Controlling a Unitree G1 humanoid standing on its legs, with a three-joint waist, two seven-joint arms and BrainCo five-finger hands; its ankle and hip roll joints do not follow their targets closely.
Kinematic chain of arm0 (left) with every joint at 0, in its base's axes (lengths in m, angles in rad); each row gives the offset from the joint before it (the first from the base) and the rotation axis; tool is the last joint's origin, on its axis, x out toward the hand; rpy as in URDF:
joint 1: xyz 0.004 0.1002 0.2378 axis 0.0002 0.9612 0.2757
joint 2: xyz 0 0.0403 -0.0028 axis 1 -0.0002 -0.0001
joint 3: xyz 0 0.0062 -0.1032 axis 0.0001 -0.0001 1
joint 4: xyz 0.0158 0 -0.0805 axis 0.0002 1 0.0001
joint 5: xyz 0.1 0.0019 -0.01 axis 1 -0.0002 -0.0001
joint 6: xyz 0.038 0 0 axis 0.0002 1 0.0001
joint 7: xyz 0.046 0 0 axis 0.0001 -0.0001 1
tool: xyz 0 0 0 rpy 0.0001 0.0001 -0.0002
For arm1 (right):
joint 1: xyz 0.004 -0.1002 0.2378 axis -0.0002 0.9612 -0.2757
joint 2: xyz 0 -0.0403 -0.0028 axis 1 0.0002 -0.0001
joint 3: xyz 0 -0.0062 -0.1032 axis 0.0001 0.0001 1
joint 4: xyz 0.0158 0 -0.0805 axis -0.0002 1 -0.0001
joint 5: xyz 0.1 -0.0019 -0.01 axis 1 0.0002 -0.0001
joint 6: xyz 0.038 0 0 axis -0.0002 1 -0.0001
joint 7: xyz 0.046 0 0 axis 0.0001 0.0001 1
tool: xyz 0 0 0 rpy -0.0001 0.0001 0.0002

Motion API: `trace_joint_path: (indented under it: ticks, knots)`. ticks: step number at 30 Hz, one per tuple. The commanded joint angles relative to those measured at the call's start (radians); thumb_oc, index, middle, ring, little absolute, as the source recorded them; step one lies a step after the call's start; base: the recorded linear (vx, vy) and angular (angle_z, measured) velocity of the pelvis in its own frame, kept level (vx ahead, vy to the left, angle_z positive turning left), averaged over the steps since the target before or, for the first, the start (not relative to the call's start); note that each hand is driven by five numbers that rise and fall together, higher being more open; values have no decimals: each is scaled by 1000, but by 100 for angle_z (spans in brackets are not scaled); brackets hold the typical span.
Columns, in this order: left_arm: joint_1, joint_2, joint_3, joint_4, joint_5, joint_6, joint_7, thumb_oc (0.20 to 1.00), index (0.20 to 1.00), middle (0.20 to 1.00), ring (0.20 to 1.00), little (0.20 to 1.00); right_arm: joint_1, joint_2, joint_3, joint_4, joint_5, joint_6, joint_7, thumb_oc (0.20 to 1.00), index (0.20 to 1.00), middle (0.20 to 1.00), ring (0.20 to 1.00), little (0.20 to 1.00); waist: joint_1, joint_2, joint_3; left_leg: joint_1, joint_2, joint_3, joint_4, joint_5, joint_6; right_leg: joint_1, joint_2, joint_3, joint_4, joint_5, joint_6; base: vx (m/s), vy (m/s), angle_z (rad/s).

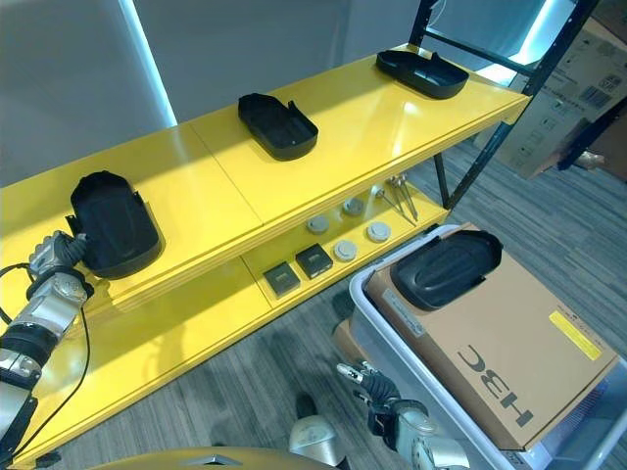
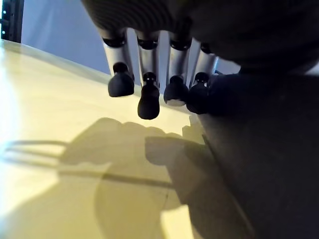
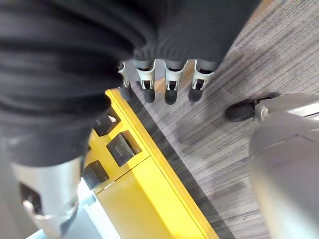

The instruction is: Move parts from the plastic box to the shelf.

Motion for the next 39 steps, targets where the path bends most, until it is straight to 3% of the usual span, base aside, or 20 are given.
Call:
trace_joint_path:
  ticks: [1, 8, 9, 10, 13, 21, 25, 28, 30, 32, 34, 37, 39]
  knots:
    - [-80, 45, 9, 49, 4, -24, 74, 200, 200, 200, 200, 200, 4, -10, 20, -28, 11, -39, -12, 1000, 1000, 1000, 1000, 1000, 7, -17, -28, -47, 28, -14, 43, 12, 12, -51, 14, 16, 95, -42, 31, 0, 0, 0]
    - [-96, 51, 12, 65, -15, -22, 105, 200, 200, 200, 200, 200, 13, -19, 14, -22, 12, -46, -4, 1000, 1000, 1000, 1000, 1000, 0, -20, -25, -39, 31, -6, 40, 12, 11, -43, 15, 17, 89, -43, 32, 0, 0, 0]
    - [-100, 53, 13, 72, -19, -22, 107, 398, 398, 398, 398, 398, 14, -21, 14, -22, 12, -48, -4, 1000, 1000, 1000, 1000, 1000, -2, -20, -25, -37, 31, -4, 38, 12, 11, -41, 16, 18, 87, -43, 32, 0, 0, 0]
    - [-104, 55, 15, 81, -27, -19, 105, 1000, 1000, 1000, 1000, 1000, 15, -22, 15, -19, 11, -49, -3, 1000, 1000, 1000, 1000, 1000, -3, -20, -26, -36, 31, -2, 38, 11, 11, -39, 16, 19, 85, -43, 33, 0, 0, 0]
    - [-107, 51, 23, 98, -73, -15, 129, 1000, 1000, 1000, 1000, 1000, 16, -24, 15, -18, 11, -46, -3, 1000, 1000, 1000, 1000, 1000, -5, -22, -27, -31, 31, 0, 35, 11, 10, -33, 17, 19, 79, -43, 34, 0, 0, 0]
    - [-98, 64, 82, 39, -110, -156, 237, 1000, 1000, 1000, 1000, 1000, 32, -16, 5, -16, 3, -55, 16, 1000, 1000, 1000, 1000, 1000, 7, -27, -38, -6, 27, 1, 23, 8, 9, -1, 13, 3, 51, -36, 34, 0, 0, 0]
    - [-61, 96, 121, -70, -93, -210, 284, 1000, 1000, 1000, 1000, 1000, 48, 0, -7, -28, -8, -53, 14, 1000, 1000, 1000, 1000, 1000, 29, -28, -45, 5, 26, -4, 18, 7, 8, 16, 7, -14, 36, -31, 36, 0, 14, 5]
    - [-7, 164, 156, -269, -119, -272, 300, 1000, 1000, 1000, 1000, 1000, 70, 11, -15, -58, 1, -51, -10, 1000, 1000, 1000, 1000, 1000, 59, -30, -50, 10, 23, -16, 16, 4, 10, 30, 3, -31, 21, -26, 37, 0, 19, 5]
    - [34, 181, 205, -435, -136, -297, 280, 1000, 1000, 1000, 1000, 1000, 81, 22, -23, -73, 9, -51, -22, 1000, 1000, 1000, 1000, 1000, 79, -34, -52, 10, 22, -27, 17, 3, 11, 38, 1, -41, 14, -25, 36, 13, 17, 21]
    - [103, 159, 266, -613, -197, -365, 222, 1000, 1000, 1000, 1000, 1000, 90, 42, -30, -87, 6, -60, -38, 1000, 1000, 1000, 1000, 1000, 99, -37, -52, 10, 19, -43, 17, 1, 13, 47, -2, -52, 8, -26, 37, 17, 19, 21]
    - [160, 107, 299, -774, -298, -411, 120, 1000, 1000, 1000, 1000, 1000, 101, 63, -30, -103, 0, -65, -51, 1000, 1000, 1000, 1000, 1000, 119, -42, -52, 6, 16, -58, 17, 0, 14, 51, -4, -62, 7, -27, 37, 9, 9, 14]
    - [264, 9, 304, -964, -479, -431, -47, 1000, 1000, 1000, 1000, 1000, 121, 87, -30, -137, 1, -65, -82, 1000, 1000, 1000, 1000, 1000, 143, -50, -48, 0, 13, -77, 18, -2, 14, 55, -6, -73, 7, -29, 39, -2, 1, 19]
    - [317, -30, 296, -1020, -553, -445, -97, 1000, 1000, 1000, 1000, 1000, 128, 92, -31, -153, 4, -59, -97, 1000, 1000, 1000, 1000, 1000, 153, -53, -44, -2, 11, -84, 19, -2, 14, 56, -6, -77, 8, -30, 39, -8, -8, 10]
